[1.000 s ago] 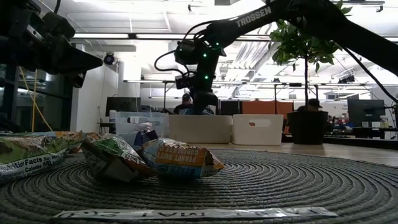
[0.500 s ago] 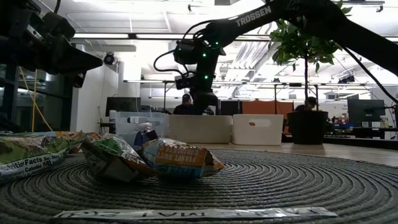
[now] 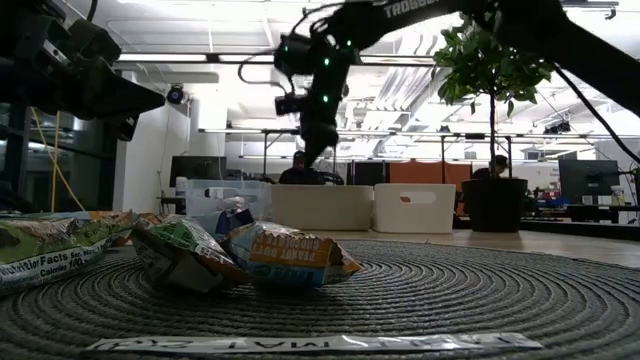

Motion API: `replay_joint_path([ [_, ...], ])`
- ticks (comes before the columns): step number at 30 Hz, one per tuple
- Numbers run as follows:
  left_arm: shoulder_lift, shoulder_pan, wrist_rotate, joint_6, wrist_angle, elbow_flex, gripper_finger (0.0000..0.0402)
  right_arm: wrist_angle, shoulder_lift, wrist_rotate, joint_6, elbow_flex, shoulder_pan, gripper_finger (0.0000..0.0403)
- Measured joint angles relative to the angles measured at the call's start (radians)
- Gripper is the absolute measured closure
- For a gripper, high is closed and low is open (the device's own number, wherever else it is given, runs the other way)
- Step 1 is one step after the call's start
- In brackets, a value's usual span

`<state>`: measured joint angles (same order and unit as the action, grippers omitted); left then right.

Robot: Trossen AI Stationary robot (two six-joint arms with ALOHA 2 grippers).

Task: Pick and place Granola Bars by type
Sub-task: Put the blue granola bar into the gray bin

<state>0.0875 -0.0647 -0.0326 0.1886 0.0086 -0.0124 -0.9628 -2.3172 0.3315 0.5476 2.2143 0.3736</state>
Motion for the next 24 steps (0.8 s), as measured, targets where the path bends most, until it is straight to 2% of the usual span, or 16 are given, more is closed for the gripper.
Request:
replay_joint_path([
  [5, 0.000, 0.000, 0.000, 0.000, 0.000, 0.000, 0.0401, -0.022, 0.064, -0.065, -0.257, 0.000, -0.038, 0.0262],
  [10, 0.000, 0.000, 0.000, 0.000, 0.000, 0.000, 0.0401, -0.038, 0.107, -0.222, -0.531, 0.000, -0.089, 0.0262],
  [17, 0.000, 0.000, 0.000, 0.000, 0.000, 0.000, 0.0401, -0.005, 0.122, -0.396, -0.675, 0.000, -0.202, 0.0262],
  [24, 0.000, 0.000, 0.000, 0.000, 0.000, 0.000, 0.0401, -0.024, 0.122, -0.410, -0.816, 0.000, -0.321, 0.0263],
])
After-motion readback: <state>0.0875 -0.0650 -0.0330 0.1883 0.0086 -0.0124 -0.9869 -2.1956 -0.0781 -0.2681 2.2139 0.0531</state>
